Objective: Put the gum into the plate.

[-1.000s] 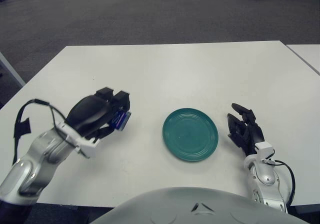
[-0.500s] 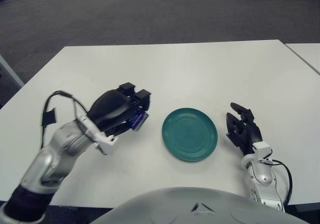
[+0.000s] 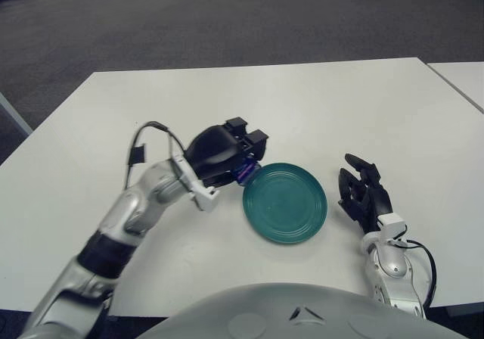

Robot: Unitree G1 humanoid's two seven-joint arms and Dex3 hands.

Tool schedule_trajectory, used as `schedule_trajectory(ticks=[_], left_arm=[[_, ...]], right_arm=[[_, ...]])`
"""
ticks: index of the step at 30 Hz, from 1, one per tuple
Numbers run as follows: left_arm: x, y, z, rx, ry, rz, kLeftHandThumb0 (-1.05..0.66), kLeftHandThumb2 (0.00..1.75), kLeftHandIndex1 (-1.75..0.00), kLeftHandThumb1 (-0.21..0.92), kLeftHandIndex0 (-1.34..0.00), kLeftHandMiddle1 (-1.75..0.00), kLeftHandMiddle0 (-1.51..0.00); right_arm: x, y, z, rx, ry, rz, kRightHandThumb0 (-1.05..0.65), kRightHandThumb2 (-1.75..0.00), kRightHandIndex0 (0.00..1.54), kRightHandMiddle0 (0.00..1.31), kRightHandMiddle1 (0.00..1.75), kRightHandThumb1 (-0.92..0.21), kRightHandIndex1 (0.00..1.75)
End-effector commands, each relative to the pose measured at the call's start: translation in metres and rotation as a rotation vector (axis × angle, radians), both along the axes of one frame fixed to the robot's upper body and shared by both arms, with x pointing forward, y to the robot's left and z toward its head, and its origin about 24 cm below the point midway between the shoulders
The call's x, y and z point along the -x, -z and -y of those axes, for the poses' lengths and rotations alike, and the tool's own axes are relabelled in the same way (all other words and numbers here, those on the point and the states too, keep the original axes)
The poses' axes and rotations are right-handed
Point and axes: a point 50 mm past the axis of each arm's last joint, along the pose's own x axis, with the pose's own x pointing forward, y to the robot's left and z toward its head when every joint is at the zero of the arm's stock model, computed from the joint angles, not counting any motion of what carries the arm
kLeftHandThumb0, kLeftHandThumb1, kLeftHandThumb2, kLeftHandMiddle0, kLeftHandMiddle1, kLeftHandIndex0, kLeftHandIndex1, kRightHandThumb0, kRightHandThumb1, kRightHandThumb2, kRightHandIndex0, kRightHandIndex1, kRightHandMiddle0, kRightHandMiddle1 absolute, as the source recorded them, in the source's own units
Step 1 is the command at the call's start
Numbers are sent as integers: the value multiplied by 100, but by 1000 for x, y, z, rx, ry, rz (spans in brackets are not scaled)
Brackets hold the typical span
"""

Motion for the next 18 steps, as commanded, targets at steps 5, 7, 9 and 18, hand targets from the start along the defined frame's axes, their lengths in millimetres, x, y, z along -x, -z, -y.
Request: schedule_trajectory(ticks=[5, 7, 9, 18], left_arm=[[-7, 0, 21, -1, 81, 14, 0, 151, -175, 11, -56, -162, -79], [-8, 3, 25, -5, 101, -2, 0, 150, -175, 11, -56, -160, -80], [-8, 7, 29, -9, 114, -18, 0, 150, -175, 11, -56, -159, -80], [-8, 12, 44, -68, 158, -19, 0, 150, -175, 14, -55, -167, -74]], right_arm=[[10, 25, -11, -53, 1, -135, -71, -64, 31, 0, 71, -92, 28], [9, 24, -12, -58, 8, -129, -70, -63, 32, 0, 71, -92, 29], [9, 23, -14, -59, 11, -125, -69, -63, 32, 0, 71, -92, 29], [11, 21, -18, -75, 26, -117, -67, -64, 30, 0, 69, -92, 28]])
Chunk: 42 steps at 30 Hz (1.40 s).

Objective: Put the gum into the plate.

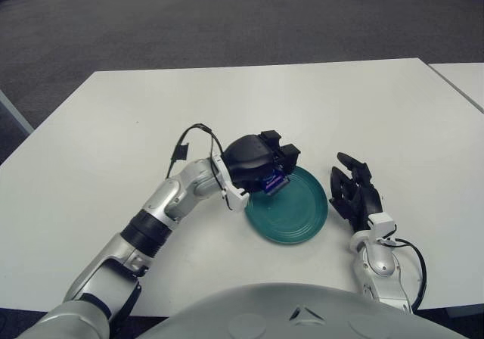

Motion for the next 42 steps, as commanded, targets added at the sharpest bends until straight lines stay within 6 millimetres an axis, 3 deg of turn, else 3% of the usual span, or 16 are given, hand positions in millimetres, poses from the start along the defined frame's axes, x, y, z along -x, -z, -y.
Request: schedule_trajectory(ticks=[1, 17, 20, 22, 23, 24, 27, 28, 31, 32, 34, 38, 40, 42], left_arm=[[-4, -4, 4, -39, 17, 30, 0, 150, -175, 14, -55, -167, -74], [0, 2, 16, -143, 81, -31, 0, 151, -175, 11, -57, -159, -80], [1, 1, 16, -173, 88, -45, 0, 152, -173, 11, -57, -166, -77], [1, 1, 16, -209, 95, -52, -1, 141, -172, 22, -47, -171, -69], [1, 1, 15, -224, 98, -54, -15, 130, -171, 27, -38, -172, -61], [1, 1, 15, -232, 99, -55, -36, 106, -170, 40, -24, -173, -49], [0, 1, 14, -263, 104, -54, -64, 66, -155, 60, -8, -166, -32], [0, 1, 14, -292, 112, -53, -69, 60, -148, 64, -6, -160, -27], [-1, 0, 14, -341, 127, -57, -92, 31, -98, 84, -2, -116, -8], [0, 0, 14, -350, 142, -65, -94, 28, -92, 86, -1, -111, -7], [1, -2, 13, -360, 160, -78, -100, 22, -63, 90, 0, -92, -3], [3, -3, 7, -368, 175, -96, -104, 17, -36, 91, 0, -61, -1], [5, -3, -1, -366, 192, -106, -104, 19, -15, 92, 0, -25, 0], [6, -1, -5, -353, 209, -119, -105, 22, -8, 92, 0, -13, 0]], right_arm=[[13, 19, -3, -26, 14, -128, -67, -64, 30, 0, 69, -92, 28], [10, 18, -3, -37, 39, -120, -64, -69, 36, 0, 80, -92, 32], [9, 19, -4, -40, 43, -119, -64, -70, 38, 0, 80, -92, 33], [9, 19, -4, -42, 45, -117, -64, -70, 36, 0, 80, -92, 38], [9, 19, -4, -42, 45, -116, -64, -70, 35, 0, 80, -92, 39], [9, 19, -4, -43, 46, -115, -65, -71, 34, 0, 80, -92, 40], [9, 19, -4, -44, 47, -112, -65, -71, 31, 0, 79, -92, 44], [8, 19, -5, -46, 49, -110, -64, -71, 31, 0, 79, -92, 45], [8, 19, -6, -50, 54, -108, -64, -71, 29, 0, 77, -92, 48], [8, 19, -5, -52, 58, -108, -64, -71, 29, 0, 76, -92, 48], [8, 19, -5, -56, 64, -106, -63, -70, 31, 0, 75, -92, 51], [7, 19, -4, -64, 70, -103, -63, -70, 33, 0, 75, -92, 54], [8, 19, -4, -72, 74, -102, -63, -71, 33, 0, 75, -92, 58], [8, 19, -3, -81, 77, -103, -65, -72, 32, 0, 74, -92, 58]])
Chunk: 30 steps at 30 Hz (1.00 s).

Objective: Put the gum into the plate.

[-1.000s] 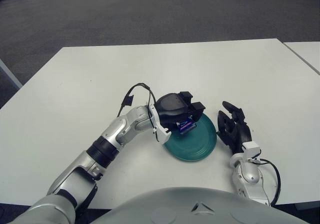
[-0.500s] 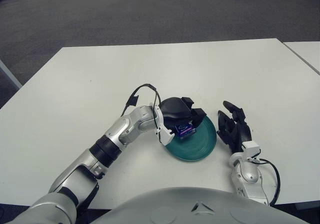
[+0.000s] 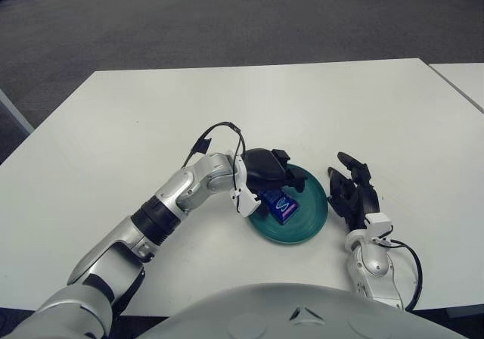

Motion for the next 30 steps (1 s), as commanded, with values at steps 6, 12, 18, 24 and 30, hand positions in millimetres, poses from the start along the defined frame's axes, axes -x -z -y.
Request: schedule_trajectory(ticks=[6, 12, 18, 24, 30], left_arm=[[-2, 4, -14, 24, 8, -56, -105, 32, -1, 92, 0, -1, 0], [-3, 7, -15, 71, -17, -93, -105, 38, 0, 92, 0, 0, 0], [-8, 6, -22, 166, -124, -170, -105, 30, 0, 92, 0, 0, 0], [-15, 18, -35, 531, -510, -382, -104, 10, -1, 90, -2, 0, -1], [-6, 63, -60, 857, -954, -593, -92, 10, -61, 90, -1, -21, -35]], right_arm=[[9, 19, 3, -53, 22, -123, -69, -77, 28, 0, 71, -92, 55], [9, 19, 4, -62, 22, -133, -70, -80, 28, 0, 71, -92, 49], [9, 20, 4, -72, 28, -135, -70, -81, 31, 0, 70, -92, 43], [11, 20, 5, -82, 38, -133, -68, -79, 40, 0, 77, -92, 45], [14, 21, 9, -92, 44, -139, -69, -78, 45, 0, 82, -92, 49]])
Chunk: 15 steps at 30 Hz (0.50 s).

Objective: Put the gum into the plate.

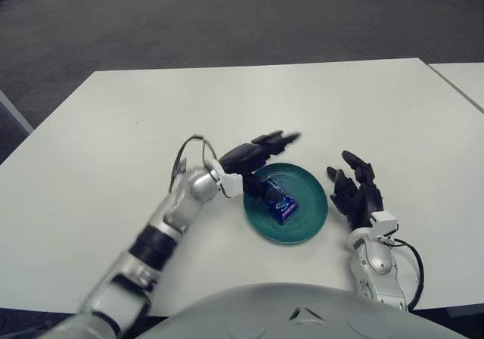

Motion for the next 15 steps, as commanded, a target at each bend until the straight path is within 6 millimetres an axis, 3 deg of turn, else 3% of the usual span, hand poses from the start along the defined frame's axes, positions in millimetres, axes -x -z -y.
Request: schedule_trajectory(ticks=[1, 3, 4, 7, 10, 15], left_arm=[[11, 43, -29, 171, -311, -276, -89, 13, -75, 91, 0, -33, -39], [17, 52, -37, 283, -428, -397, -82, 23, -91, 91, -3, -47, -40], [20, 53, -40, 331, -470, -433, -80, 38, -99, 92, -6, -55, -40], [24, 57, -47, 395, -536, -485, -79, 60, -110, 92, -9, -68, -38], [31, 62, -58, 551, -658, -537, -85, 82, -118, 92, -17, -75, -39], [33, 58, -60, 683, -724, -570, -91, 101, -121, 92, -21, -78, -38]], right_arm=[[15, 21, 2, -40, 17, -139, -69, -78, 45, 0, 83, -92, 51], [17, 21, 4, -41, 17, -142, -70, -78, 44, 0, 84, -92, 54], [17, 21, 4, -42, 17, -144, -70, -78, 43, 0, 86, -92, 54], [18, 22, 5, -43, 17, -147, -71, -79, 41, 0, 88, -92, 56], [20, 24, 7, -50, 17, -153, -72, -78, 41, 0, 90, -92, 58], [21, 26, 7, -53, 11, -160, -73, -78, 40, 0, 93, -92, 61]])
